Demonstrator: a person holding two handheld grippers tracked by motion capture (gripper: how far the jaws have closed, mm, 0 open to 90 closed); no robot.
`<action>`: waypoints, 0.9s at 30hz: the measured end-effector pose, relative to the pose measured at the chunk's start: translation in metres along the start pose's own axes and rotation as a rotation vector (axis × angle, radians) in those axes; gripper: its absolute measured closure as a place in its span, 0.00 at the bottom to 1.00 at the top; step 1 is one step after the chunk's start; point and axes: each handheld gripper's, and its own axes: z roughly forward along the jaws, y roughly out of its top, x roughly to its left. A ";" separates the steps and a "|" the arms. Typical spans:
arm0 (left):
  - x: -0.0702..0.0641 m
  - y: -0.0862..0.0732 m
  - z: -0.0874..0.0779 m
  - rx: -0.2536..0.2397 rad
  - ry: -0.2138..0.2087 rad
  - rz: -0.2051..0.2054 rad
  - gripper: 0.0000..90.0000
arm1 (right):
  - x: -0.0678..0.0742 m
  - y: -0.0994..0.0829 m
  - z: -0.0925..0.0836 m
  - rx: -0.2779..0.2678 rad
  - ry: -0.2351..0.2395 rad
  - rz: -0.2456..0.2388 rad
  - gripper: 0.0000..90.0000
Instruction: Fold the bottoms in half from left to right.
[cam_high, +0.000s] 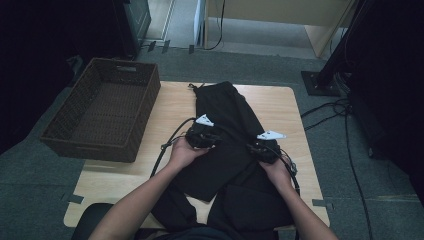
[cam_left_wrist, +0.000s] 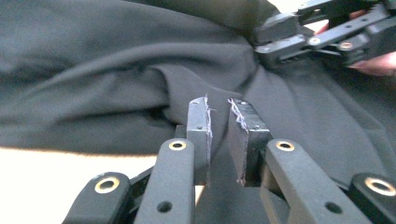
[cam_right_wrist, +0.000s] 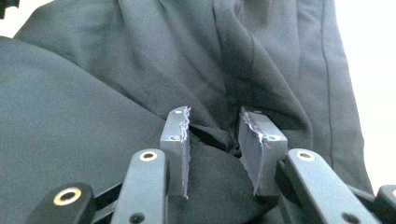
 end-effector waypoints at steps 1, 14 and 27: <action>0.001 -0.003 -0.005 -0.009 0.005 -0.008 0.86 | 0.002 0.003 0.003 -0.003 0.000 -0.002 0.71; 0.034 -0.031 -0.045 -0.058 0.102 -0.111 0.75 | 0.034 0.066 0.081 -0.053 -0.037 0.028 0.71; 0.044 -0.052 -0.055 -0.047 0.108 -0.178 0.61 | 0.027 0.086 0.090 0.005 -0.064 -0.092 0.70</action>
